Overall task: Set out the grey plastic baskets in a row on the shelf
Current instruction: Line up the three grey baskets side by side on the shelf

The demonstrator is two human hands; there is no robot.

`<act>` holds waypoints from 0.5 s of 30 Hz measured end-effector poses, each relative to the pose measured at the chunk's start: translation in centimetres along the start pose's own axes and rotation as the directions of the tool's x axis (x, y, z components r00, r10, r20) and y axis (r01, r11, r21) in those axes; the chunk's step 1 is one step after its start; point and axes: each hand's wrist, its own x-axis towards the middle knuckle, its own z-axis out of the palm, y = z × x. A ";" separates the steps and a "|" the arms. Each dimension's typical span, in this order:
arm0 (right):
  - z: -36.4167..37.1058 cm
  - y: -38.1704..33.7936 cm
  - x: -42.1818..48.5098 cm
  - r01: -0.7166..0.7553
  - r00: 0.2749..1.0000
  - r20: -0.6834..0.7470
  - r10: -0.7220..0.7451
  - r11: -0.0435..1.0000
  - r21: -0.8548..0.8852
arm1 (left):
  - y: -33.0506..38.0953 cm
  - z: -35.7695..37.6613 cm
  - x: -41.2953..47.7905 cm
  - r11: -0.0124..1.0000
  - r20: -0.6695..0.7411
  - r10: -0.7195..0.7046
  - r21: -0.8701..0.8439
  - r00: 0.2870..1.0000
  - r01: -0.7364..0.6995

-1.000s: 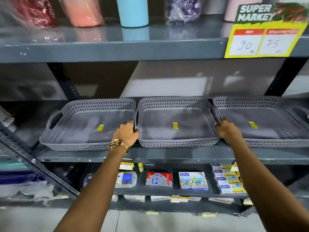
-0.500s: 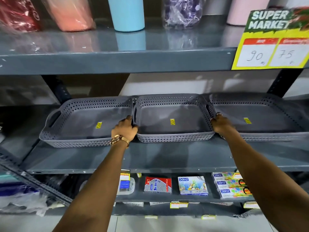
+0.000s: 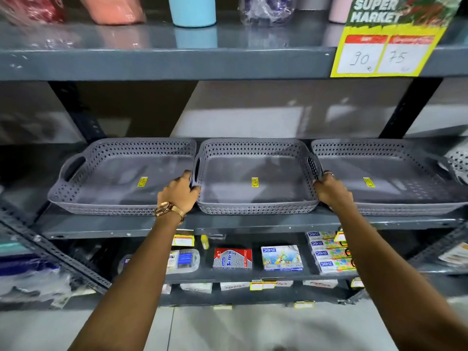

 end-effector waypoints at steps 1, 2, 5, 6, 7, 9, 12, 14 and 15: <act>0.0 0.3 -0.7 0.005 1.000 -0.005 -0.005 1.000 0.003 | -0.2 0.0 -0.5 1.000 0.003 0.002 0.002 1.000 -0.002; -0.1 0.5 -1.2 0.014 1.000 -0.006 -0.014 1.000 -0.002 | -0.3 0.0 -0.9 1.000 0.004 0.004 0.004 1.000 -0.004; -0.1 1.3 -2.1 0.044 0.999 -0.001 -0.044 0.999 -0.005 | -0.8 0.0 -2.1 1.000 0.007 0.012 -0.006 1.000 -0.012; -0.1 1.4 -2.4 0.056 0.998 0.001 -0.056 0.998 -0.003 | -1.0 0.1 -2.4 1.000 0.005 0.016 -0.011 1.000 -0.016; -0.1 1.6 -2.4 0.064 0.998 0.003 -0.064 0.998 0.002 | -1.1 0.2 -2.7 1.000 0.004 0.017 -0.016 1.000 -0.017; -0.2 1.6 -2.4 0.083 0.996 0.009 -0.083 0.997 0.007 | -1.2 0.3 -2.8 1.000 -0.002 0.010 -0.026 1.000 -0.010; -0.3 1.4 -2.3 0.090 0.996 0.009 -0.090 0.996 0.004 | -1.2 0.2 -2.7 1.000 0.000 0.006 -0.027 1.000 -0.006; -0.3 1.3 -2.3 0.087 0.996 -0.003 -0.087 0.996 -0.012 | -1.0 0.1 -2.6 1.000 -0.005 0.002 -0.018 1.000 -0.002; -0.3 1.3 -2.2 0.084 0.996 -0.007 -0.084 0.996 -0.015 | -1.0 0.1 -2.5 1.000 -0.007 0.000 -0.012 1.000 0.000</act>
